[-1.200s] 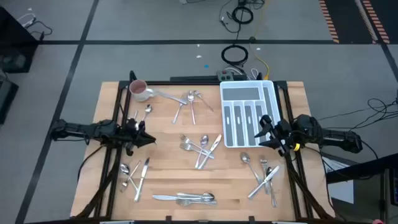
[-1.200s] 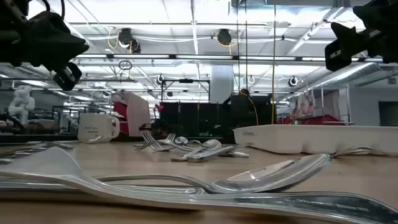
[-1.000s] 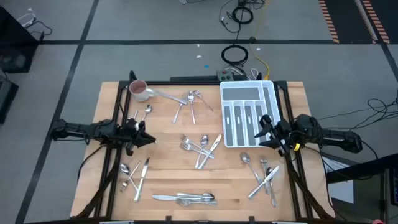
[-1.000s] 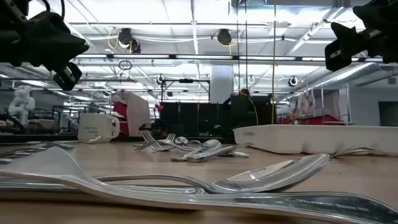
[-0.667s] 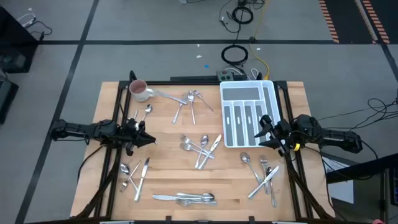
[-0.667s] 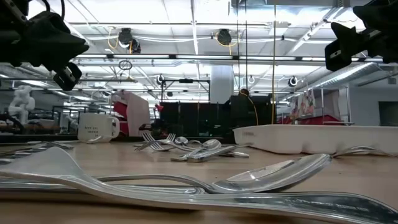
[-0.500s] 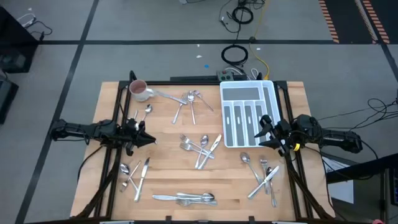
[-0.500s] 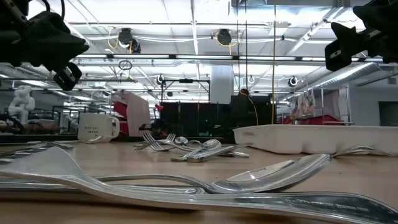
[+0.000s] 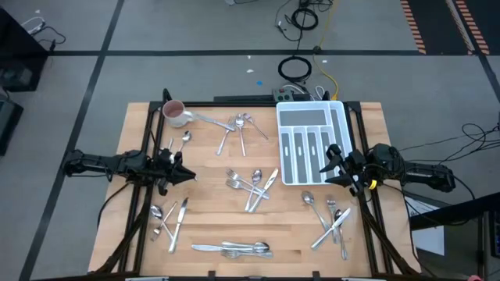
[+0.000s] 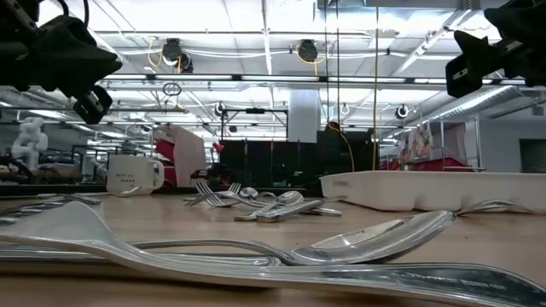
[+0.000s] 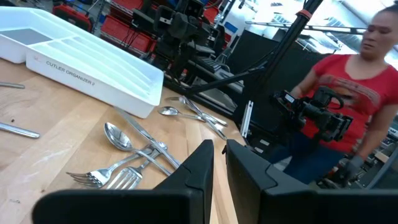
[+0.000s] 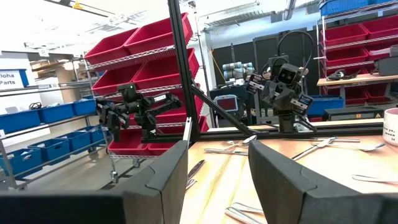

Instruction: Sort silverware

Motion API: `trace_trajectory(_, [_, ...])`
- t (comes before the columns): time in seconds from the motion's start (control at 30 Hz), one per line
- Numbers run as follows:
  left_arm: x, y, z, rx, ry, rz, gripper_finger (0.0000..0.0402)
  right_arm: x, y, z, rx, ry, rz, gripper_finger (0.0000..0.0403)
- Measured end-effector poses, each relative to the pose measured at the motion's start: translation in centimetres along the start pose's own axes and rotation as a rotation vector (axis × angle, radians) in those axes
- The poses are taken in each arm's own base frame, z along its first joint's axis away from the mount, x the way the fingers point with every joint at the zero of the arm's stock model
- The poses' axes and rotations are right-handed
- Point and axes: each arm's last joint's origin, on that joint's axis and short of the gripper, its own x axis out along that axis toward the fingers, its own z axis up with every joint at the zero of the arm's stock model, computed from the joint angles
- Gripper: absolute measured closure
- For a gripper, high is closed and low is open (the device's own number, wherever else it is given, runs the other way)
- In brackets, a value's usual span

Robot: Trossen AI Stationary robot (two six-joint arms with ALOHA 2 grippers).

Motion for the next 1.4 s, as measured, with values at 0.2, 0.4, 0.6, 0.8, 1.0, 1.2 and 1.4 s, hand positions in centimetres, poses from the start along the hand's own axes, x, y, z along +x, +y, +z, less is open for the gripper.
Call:
trace_trajectory(0.2, [0.0, 0.0, 0.0, 0.0, 0.001, 0.0, 0.0352, 0.0, 0.0, 0.0, 0.0, 0.0, 0.0, 0.0241])
trace_trajectory(0.4, [0.0, 0.0, 0.0, 0.0, 0.0, 0.0, 0.0352, 0.0, 0.0, 0.0, 0.0, 0.0, 0.0, 0.0241])
trace_trajectory(0.6, [0.0, 0.0, 0.0, 0.0, 0.0, 0.0, 0.0352, 0.0, 0.0, 0.0, 0.0, 0.0, 0.0, 0.0241])
trace_trajectory(0.8, [0.0, 0.0, 0.0, 0.0, 0.001, 0.0, 0.0352, 0.0, 0.1, 0.3, -0.013, -0.026, 0.007, 0.0241])
trace_trajectory(1.0, [0.0, 0.0, 0.0, 0.0, 0.0, 0.0, 0.0352, 0.0, 0.2, 0.5, 0.095, -0.049, 0.018, 0.0241])
trace_trajectory(1.2, [0.0, 0.0, 0.0, 0.0, 0.0, 0.0, 0.0352, 0.0, 0.2, 0.8, 0.273, -0.081, 0.009, 0.0241])
trace_trajectory(1.4, [0.0, 0.1, 0.1, 0.258, -0.016, 0.032, 0.0352, -0.3, -0.1, 2.2, 0.391, -0.327, -0.152, 0.0241])
